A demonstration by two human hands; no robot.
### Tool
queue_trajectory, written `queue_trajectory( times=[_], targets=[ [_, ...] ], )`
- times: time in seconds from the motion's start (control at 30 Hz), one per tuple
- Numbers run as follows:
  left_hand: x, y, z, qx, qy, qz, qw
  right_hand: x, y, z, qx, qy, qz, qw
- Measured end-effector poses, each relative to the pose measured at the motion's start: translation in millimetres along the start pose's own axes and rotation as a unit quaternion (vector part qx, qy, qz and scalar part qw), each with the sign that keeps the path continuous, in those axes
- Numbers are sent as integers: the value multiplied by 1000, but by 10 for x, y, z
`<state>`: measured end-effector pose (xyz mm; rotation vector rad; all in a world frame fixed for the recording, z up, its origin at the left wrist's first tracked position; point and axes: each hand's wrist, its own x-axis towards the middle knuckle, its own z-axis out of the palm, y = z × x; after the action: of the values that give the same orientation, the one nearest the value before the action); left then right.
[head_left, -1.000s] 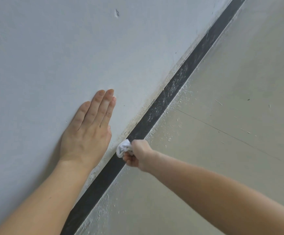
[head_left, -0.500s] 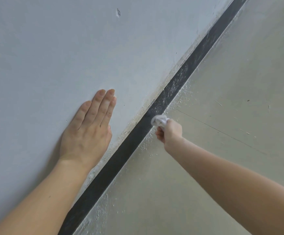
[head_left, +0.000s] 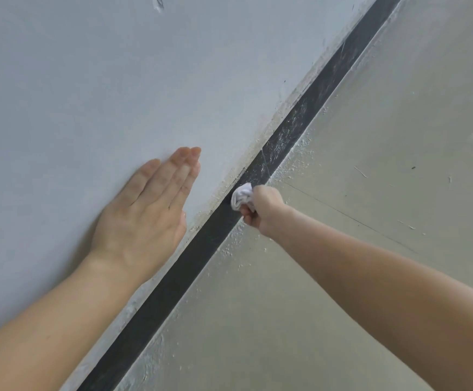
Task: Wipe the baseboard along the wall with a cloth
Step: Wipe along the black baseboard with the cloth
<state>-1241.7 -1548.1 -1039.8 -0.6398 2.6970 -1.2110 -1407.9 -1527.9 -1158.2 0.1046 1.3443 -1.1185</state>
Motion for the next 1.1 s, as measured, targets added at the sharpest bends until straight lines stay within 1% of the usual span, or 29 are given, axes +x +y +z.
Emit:
queue_trajectory(
  times=[0.1,0.13,0.23,0.3,0.37,0.4,0.47,0.53,0.57,0.6,0.67,0.73,0.8,0.83,0.9,0.97,1.03,1.1],
  targets=[
    [271,61,53,15,5,10,1000,110,-190,-138,6,17,-21,1000],
    [341,75,70,21,3,10,1000,140,-232,-177,25,27,-33,999],
    [463,107,110,28,-2,12,1000,218,-322,-313,148,95,-89,980],
    [473,119,110,17,-9,8,1000,162,-297,-360,176,138,-112,968],
    [480,129,89,8,-17,4,1000,39,-113,-334,145,134,-90,976],
    [490,131,77,2,-22,3,1000,-27,29,-290,118,109,-66,985],
    [504,129,57,-4,-29,2,1000,-108,307,-164,56,28,-7,998],
    [509,128,51,-5,-36,3,999,-65,422,-94,21,-38,21,999],
    [507,129,46,-8,-39,2,999,15,398,-94,18,-44,18,999],
    [508,128,42,-10,-42,2,999,126,337,-112,6,-29,10,1000],
    [510,130,32,-14,-48,3,999,340,114,-188,-59,6,-5,998],
    [495,135,20,-17,-55,5,998,507,-121,-305,-130,15,-30,991],
    [501,126,9,-18,-55,2,998,569,-323,-425,-138,42,-60,988],
    [512,122,2,-25,-58,2,998,549,-398,-483,-118,50,-70,989],
    [505,117,-13,-25,-61,0,998,454,-495,-545,-34,63,-91,993],
    [502,110,-6,-16,-57,-1,998,329,-520,-616,49,110,-110,987],
    [499,118,4,-21,-56,0,998,173,-440,-641,107,156,-83,978],
    [490,132,29,-19,-47,0,999,32,-260,-555,114,145,-23,983]
  ],
)
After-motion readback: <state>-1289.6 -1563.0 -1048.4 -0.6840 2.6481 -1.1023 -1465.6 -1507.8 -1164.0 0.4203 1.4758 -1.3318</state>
